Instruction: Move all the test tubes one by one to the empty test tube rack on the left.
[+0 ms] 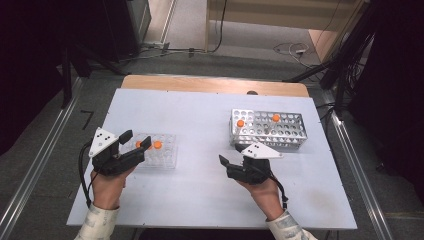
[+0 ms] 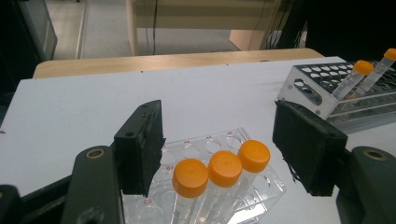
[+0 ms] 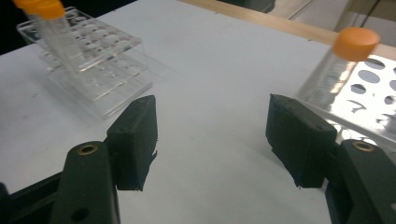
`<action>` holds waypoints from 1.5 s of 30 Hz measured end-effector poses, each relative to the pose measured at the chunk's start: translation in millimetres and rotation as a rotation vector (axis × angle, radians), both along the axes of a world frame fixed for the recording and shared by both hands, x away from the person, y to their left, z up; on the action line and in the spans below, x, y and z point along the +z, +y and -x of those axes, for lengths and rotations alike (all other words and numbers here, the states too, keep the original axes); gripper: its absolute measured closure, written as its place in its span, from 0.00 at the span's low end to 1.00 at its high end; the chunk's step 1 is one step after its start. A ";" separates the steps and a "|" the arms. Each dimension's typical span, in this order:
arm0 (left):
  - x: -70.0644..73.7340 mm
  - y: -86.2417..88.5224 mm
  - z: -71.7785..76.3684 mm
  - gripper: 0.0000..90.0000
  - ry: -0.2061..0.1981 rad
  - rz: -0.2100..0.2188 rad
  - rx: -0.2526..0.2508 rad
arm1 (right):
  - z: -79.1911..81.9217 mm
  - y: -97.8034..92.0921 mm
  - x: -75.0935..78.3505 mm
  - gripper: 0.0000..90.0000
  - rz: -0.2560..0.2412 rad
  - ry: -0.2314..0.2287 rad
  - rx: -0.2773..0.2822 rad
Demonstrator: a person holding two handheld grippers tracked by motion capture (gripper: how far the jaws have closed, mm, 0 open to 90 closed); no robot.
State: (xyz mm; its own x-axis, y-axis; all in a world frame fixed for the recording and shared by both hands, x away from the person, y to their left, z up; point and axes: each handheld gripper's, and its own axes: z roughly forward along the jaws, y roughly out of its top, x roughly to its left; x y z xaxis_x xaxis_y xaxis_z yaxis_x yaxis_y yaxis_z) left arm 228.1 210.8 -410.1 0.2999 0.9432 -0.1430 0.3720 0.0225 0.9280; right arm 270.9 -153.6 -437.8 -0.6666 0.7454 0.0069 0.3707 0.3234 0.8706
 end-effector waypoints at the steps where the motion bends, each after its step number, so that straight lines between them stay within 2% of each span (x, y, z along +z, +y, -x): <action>1: -0.1 0.0 -0.1 0.36 0.000 0.000 0.000 | -2.0 -2.8 0.2 0.36 0.002 -0.002 -0.008; 9: -0.3 -0.4 -0.5 0.35 0.003 -0.004 0.000 | -12.4 -22.4 3.4 0.36 -0.021 0.001 -0.080; 21: 0.5 -0.2 0.3 0.35 0.000 -0.004 0.001 | -21.5 -39.3 5.5 0.37 -0.032 -0.002 -0.137; 28: 1.1 0.6 0.7 0.35 -0.002 -0.003 0.002 | -26.9 -51.2 7.2 0.37 -0.041 -0.007 -0.189; 45: 0.9 -0.3 0.5 0.35 -0.001 -0.002 0.001 | -38.7 -71.1 6.2 0.38 -0.021 -0.030 -0.292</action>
State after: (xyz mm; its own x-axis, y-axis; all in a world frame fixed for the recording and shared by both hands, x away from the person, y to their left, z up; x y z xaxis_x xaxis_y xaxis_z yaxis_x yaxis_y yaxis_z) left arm 227.7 210.5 -409.2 0.2990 0.9438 -0.1407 0.3709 0.0209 0.9285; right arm 309.6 -224.7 -431.6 -0.4236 0.9058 0.0078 0.4193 0.1884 0.8881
